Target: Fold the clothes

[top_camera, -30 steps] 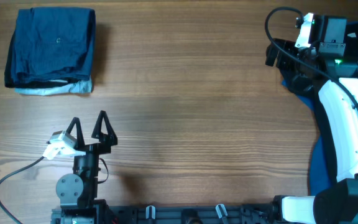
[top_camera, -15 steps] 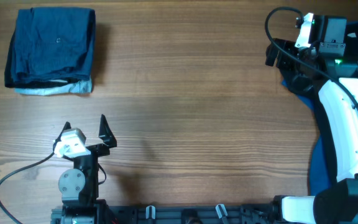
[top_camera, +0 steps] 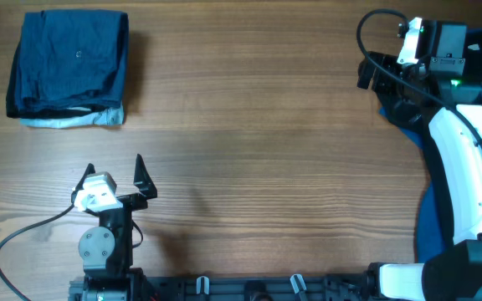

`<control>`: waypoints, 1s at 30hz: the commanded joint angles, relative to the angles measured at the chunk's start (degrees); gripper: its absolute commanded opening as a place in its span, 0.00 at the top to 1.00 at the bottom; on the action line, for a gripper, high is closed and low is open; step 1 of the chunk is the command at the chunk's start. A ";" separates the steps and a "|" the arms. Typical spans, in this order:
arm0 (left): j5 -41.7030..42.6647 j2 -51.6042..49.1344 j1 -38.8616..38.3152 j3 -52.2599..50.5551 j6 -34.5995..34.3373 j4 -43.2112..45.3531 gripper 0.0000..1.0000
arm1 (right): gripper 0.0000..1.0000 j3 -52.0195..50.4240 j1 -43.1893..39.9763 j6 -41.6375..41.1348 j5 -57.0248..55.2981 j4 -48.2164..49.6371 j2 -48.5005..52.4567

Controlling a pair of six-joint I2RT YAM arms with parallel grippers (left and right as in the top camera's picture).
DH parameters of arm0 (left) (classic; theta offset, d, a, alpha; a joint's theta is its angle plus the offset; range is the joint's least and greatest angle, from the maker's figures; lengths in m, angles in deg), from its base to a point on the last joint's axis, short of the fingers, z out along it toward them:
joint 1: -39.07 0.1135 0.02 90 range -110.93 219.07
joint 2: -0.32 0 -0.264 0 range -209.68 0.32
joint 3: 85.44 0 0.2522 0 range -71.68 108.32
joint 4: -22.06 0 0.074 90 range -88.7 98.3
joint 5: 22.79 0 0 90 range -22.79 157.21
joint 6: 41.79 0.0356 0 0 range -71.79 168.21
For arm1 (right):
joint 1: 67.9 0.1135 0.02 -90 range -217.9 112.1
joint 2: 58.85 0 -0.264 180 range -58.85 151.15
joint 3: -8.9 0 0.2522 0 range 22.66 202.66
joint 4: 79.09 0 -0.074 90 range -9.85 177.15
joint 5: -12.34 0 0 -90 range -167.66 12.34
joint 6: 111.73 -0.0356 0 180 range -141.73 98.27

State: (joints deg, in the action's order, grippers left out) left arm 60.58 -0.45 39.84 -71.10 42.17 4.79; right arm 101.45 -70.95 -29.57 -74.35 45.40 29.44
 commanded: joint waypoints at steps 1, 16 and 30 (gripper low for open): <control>-0.72 0.61 -0.31 -0.24 1.31 0.02 0.00 | 0.00 -0.48 0.28 0.37 -0.92 0.15 0.66; -0.72 0.61 -0.31 -0.24 1.31 0.02 0.00 | 0.00 -0.52 5.18 -3.13 11.19 17.14 -9.49; -0.72 0.61 -0.31 -0.24 1.31 0.02 0.00 | 0.00 -26.21 14.23 6.73 5.68 42.21 -47.21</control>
State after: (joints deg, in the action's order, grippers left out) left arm 60.58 -0.45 39.87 -71.10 42.17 4.79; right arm 85.10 -57.05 -22.97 -67.64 82.27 -11.89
